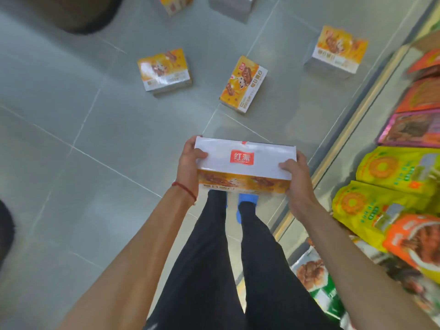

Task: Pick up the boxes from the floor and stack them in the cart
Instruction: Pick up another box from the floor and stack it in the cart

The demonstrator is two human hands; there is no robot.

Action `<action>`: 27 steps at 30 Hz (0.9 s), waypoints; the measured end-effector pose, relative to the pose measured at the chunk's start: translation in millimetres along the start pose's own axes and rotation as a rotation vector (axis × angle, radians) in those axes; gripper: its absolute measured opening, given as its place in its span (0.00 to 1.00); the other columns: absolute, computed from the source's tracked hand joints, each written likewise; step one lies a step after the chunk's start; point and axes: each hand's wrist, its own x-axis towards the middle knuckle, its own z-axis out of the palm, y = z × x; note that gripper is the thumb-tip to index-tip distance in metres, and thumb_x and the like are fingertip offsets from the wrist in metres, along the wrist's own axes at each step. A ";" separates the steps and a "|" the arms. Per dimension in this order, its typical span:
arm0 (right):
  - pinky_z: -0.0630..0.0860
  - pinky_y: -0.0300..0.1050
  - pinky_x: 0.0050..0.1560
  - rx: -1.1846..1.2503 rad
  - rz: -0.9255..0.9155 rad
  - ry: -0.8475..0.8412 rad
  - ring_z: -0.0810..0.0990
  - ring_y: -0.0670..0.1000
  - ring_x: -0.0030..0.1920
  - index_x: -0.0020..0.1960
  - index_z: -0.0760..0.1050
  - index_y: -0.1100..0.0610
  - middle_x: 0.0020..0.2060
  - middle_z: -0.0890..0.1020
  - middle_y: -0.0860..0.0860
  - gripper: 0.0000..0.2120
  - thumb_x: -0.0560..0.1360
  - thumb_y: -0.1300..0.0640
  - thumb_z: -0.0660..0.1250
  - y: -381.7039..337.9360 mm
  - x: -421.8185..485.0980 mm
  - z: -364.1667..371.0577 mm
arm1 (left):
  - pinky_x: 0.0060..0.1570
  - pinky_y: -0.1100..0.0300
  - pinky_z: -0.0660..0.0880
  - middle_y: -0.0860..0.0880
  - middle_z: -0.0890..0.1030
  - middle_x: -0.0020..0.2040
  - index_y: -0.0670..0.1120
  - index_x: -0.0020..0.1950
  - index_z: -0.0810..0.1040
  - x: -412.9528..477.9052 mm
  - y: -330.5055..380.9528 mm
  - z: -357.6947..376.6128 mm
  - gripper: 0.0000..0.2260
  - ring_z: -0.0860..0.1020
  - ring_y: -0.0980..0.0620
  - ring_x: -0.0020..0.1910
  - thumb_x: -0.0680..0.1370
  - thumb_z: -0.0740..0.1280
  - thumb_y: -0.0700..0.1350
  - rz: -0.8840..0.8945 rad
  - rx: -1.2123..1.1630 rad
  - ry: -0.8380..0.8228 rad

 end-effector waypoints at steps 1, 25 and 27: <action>0.81 0.53 0.51 -0.001 -0.010 -0.013 0.81 0.54 0.57 0.66 0.70 0.46 0.58 0.81 0.52 0.26 0.68 0.51 0.64 -5.0 -12.5 4.8 | 0.36 0.60 0.79 0.47 0.79 0.51 0.47 0.65 0.73 -14.0 5.3 -5.4 0.28 0.79 0.47 0.49 0.64 0.63 0.44 0.010 -0.031 0.026; 0.78 0.38 0.31 -0.626 -0.252 -0.734 0.81 0.54 0.54 0.68 0.70 0.54 0.58 0.81 0.53 0.19 0.78 0.62 0.66 30.5 -276.9 217.1 | 0.45 0.58 0.75 0.47 0.79 0.57 0.48 0.63 0.74 -328.5 -99.6 -256.6 0.25 0.78 0.49 0.52 0.65 0.64 0.42 0.427 -0.884 0.704; 0.79 0.40 0.35 -0.691 -0.271 -0.779 0.81 0.52 0.53 0.65 0.70 0.50 0.60 0.81 0.53 0.19 0.76 0.59 0.68 63.4 -310.7 246.0 | 0.45 0.59 0.75 0.48 0.79 0.56 0.48 0.62 0.74 -354.0 -123.5 -297.0 0.25 0.78 0.49 0.52 0.65 0.64 0.42 0.451 -0.944 0.754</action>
